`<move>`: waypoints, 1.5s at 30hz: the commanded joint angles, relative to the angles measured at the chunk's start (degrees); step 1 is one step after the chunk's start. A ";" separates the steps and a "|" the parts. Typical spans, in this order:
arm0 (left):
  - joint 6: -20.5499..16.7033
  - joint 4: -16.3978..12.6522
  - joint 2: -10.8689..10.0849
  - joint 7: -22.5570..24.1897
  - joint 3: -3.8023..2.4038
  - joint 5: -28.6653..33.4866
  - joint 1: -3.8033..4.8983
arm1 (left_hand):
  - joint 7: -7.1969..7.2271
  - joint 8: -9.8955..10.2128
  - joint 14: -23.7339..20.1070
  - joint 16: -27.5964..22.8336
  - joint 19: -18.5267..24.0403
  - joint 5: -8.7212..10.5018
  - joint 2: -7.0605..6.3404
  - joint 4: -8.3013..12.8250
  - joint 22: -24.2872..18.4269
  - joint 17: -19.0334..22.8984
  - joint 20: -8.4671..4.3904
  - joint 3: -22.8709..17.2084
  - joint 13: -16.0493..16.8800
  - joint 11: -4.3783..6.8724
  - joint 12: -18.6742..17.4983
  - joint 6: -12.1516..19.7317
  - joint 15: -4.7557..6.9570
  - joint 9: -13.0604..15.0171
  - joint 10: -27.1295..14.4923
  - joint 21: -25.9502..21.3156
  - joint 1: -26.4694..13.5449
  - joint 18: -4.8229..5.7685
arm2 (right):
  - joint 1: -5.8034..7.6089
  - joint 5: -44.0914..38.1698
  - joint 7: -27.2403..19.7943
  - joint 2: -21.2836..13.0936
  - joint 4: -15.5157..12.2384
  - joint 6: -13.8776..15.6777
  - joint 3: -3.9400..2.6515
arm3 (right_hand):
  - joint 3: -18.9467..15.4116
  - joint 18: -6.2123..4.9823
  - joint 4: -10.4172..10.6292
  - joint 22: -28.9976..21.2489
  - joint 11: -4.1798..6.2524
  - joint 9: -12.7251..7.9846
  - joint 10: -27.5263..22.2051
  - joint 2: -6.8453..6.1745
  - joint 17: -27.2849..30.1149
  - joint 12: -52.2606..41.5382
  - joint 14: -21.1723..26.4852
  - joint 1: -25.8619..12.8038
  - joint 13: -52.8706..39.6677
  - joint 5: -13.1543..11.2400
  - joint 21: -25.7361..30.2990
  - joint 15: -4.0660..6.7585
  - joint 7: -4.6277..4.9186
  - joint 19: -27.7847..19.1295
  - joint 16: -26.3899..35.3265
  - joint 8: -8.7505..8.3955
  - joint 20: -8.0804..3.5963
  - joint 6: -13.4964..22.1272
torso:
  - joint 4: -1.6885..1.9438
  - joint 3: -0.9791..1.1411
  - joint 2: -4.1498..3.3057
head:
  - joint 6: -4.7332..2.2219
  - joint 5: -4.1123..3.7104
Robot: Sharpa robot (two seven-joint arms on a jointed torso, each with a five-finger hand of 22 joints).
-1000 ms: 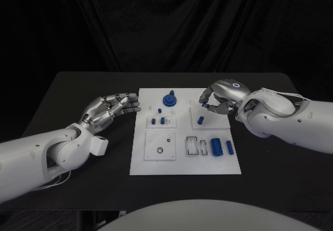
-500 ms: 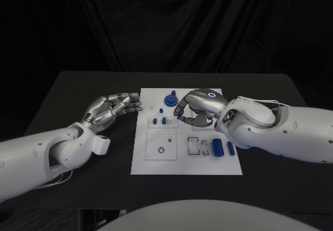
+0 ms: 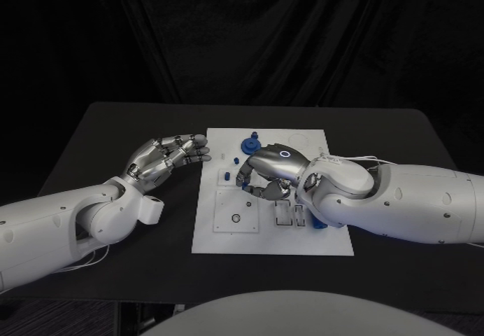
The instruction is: Assemble the parts on the task board
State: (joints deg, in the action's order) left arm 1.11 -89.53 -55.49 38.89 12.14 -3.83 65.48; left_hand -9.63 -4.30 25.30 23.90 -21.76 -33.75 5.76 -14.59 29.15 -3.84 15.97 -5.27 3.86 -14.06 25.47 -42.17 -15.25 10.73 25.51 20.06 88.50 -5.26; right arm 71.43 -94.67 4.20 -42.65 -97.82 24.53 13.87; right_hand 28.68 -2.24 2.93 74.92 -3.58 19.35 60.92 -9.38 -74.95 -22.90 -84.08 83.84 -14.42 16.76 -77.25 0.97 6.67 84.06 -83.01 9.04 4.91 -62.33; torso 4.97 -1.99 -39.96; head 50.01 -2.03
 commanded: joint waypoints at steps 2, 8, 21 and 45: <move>-0.03 -0.22 0.08 4.35 -0.04 0.21 -0.12 | -0.30 -0.39 -0.29 0.39 -0.48 -0.42 -0.42 0.07 0.09 0.08 0.08 -0.36 -0.01 -0.17 0.24 -0.31 0.18 -0.06 -0.01 0.34 0.06 0.26 | -0.74 -1.94 1.10 0.16 0.18 -1.55 -0.01 | -0.38 -0.79 0.06 11.08 0.84 0.09 1.43 -0.24 -0.24 -0.44 -2.82 0.09 -0.09 -0.11 -0.14 0.54 -0.06 0.65 -0.26 0.20 -0.26 -0.05 | -0.09 0.02 -0.05 | -0.01 0.18; 0.03 -0.11 0.27 4.29 -0.04 0.21 -0.13 | -0.29 -0.40 -0.33 0.43 -0.48 -0.49 -0.36 0.10 0.10 0.08 0.08 -0.48 -0.02 -0.13 0.30 -0.34 0.18 -0.07 -0.01 0.33 0.09 0.26 | -1.53 -2.05 1.23 0.19 0.77 -1.31 -0.02 | -0.50 -0.69 -0.09 11.22 1.10 0.22 2.10 -0.21 -0.46 -0.93 -2.97 0.16 -0.39 -0.21 -0.59 0.74 -0.17 0.87 -0.39 0.13 -0.42 0.09 | 0.00 0.07 -0.04 | -0.01 0.24; 0.26 0.27 0.52 4.02 -0.04 0.21 -0.14 | -0.30 -0.40 -0.37 0.46 -0.48 -0.53 -0.32 0.15 0.11 0.09 0.08 -0.58 -0.02 -0.09 0.33 -0.33 0.18 -0.08 -0.02 0.33 0.13 0.26 | -2.96 -2.08 1.13 0.06 1.65 -0.89 -0.02 | -0.53 -0.73 -0.18 11.17 1.10 0.23 2.04 -0.30 -0.13 -0.93 -2.92 0.21 -0.43 -0.19 -0.42 0.78 -0.17 0.80 -0.24 0.03 -0.48 0.27 | -0.18 0.10 0.08 | -0.01 1.00; 0.66 0.86 0.77 3.36 -0.03 0.21 -0.32 | -0.34 -0.39 -0.41 0.49 -0.48 -0.56 -0.30 0.20 0.11 0.09 0.08 -0.68 -0.04 -0.08 0.36 -0.30 0.18 -0.09 -0.07 0.33 0.15 0.26 | -4.15 -2.08 1.09 0.41 1.80 -0.99 -0.03 | -0.51 -0.77 -0.20 11.11 1.05 0.23 1.89 -0.29 0.02 -0.88 -2.88 0.22 -0.44 -0.18 -0.23 0.78 -0.14 0.72 -0.16 -0.07 -0.50 0.43 | -0.04 0.02 0.08 | -0.01 1.22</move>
State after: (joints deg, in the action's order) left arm 1.09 -88.66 -54.81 38.89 12.14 -3.71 65.28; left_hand -9.83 -4.49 25.30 24.13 -21.76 -33.96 5.76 -14.30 29.18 -3.84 15.97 -5.56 3.86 -14.05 25.46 -42.38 -15.25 10.70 25.51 20.06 88.50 -5.26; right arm 67.47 -96.35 4.36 -42.26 -95.82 23.46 13.87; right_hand 28.44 -2.25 2.85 74.91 -3.35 19.53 62.05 -9.61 -74.93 -23.72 -84.08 83.61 -14.79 16.53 -77.66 1.38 6.67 84.06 -83.20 9.02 4.91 -62.32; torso 4.86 -1.94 -39.85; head 50.01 -0.76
